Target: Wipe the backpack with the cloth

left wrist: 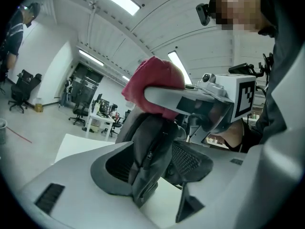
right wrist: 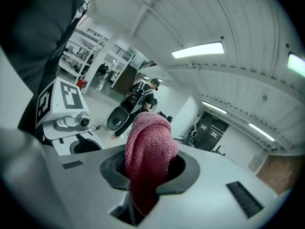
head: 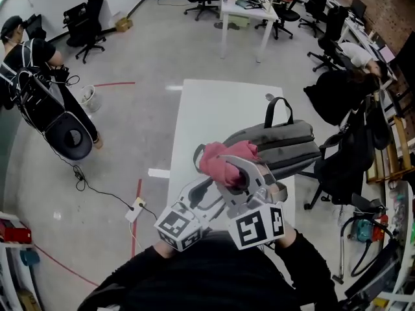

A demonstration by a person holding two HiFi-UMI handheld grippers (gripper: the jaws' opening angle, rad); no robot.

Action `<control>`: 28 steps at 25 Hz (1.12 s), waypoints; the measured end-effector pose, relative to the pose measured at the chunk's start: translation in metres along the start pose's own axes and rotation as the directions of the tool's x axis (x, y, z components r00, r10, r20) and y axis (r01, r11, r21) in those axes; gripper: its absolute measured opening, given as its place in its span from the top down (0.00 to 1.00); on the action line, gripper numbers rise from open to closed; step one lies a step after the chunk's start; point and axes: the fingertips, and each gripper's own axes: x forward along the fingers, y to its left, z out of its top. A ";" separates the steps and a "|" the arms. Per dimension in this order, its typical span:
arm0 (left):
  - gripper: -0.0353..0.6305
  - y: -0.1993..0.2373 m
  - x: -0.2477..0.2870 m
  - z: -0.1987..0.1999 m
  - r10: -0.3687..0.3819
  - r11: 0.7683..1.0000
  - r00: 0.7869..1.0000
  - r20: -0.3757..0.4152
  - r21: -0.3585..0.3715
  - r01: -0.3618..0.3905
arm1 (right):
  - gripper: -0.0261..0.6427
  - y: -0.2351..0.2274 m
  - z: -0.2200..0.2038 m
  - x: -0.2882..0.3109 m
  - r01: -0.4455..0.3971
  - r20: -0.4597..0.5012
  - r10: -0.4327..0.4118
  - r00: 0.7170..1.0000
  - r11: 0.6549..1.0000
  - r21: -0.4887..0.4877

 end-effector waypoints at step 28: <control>0.56 -0.030 0.022 -0.026 0.077 0.997 0.993 -0.085 0.029 -0.075 | 0.82 -0.169 -0.122 -0.115 0.401 -0.098 -0.391 0.915 0.855 0.329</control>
